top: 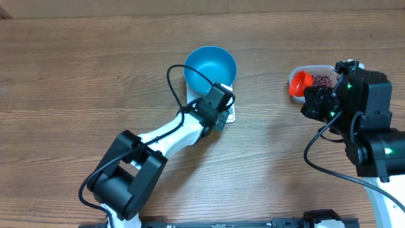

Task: Scoop item into bowl and weigh 150g on scale

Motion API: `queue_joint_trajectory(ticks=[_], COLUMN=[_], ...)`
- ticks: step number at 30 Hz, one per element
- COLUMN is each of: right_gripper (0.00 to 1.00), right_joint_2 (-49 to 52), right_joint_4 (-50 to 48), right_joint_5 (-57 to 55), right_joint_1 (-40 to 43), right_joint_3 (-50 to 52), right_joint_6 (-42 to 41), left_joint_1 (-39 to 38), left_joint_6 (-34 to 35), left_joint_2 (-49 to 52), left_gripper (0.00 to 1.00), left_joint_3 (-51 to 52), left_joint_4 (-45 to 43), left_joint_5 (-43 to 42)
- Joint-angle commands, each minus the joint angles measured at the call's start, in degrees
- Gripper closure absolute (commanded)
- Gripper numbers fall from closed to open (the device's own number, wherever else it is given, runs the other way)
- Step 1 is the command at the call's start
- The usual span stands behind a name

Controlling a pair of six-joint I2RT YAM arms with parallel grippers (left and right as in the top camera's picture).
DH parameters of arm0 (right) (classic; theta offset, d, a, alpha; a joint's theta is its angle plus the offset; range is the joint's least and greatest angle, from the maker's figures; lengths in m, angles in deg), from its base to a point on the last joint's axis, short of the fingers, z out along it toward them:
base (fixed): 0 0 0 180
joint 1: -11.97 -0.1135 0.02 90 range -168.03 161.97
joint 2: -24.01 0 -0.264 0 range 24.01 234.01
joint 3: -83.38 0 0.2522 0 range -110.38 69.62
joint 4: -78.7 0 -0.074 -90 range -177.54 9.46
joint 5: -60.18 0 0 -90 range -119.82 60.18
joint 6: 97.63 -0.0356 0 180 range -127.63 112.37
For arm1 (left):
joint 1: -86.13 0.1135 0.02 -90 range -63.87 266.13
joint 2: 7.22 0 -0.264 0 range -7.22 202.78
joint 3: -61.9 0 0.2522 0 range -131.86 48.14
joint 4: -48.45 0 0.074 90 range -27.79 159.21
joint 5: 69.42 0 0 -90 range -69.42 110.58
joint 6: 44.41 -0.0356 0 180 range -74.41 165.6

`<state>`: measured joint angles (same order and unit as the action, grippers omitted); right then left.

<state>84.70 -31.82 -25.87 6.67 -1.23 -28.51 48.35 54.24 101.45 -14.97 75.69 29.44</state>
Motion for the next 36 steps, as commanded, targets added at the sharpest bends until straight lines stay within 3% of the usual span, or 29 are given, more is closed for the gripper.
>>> queue_joint_trajectory(ticks=[1, 32, 36], right_gripper=[0.96, 0.96, 0.96], right_joint_2=[-0.72, -0.39, -0.39], right_joint_4=[-0.28, -0.28, -0.26], right_joint_5=[-0.92, -0.90, -0.90], right_joint_1=[-0.20, -0.20, -0.22], right_joint_3=[-1.60, -1.60, -1.60], right_joint_6=[0.44, 1.29, 1.29], left_joint_1=[-0.07, 1.75, 1.75], left_joint_6=[0.09, -0.96, -4.90], left_joint_2=[1.40, 2.62, 2.64], left_gripper=[0.95, 0.96, 0.96], left_joint_3=[0.13, 0.11, 0.13], left_joint_4=[-0.46, -1.51, -1.38], left_joint_5=[0.79, 0.50, -1.55])
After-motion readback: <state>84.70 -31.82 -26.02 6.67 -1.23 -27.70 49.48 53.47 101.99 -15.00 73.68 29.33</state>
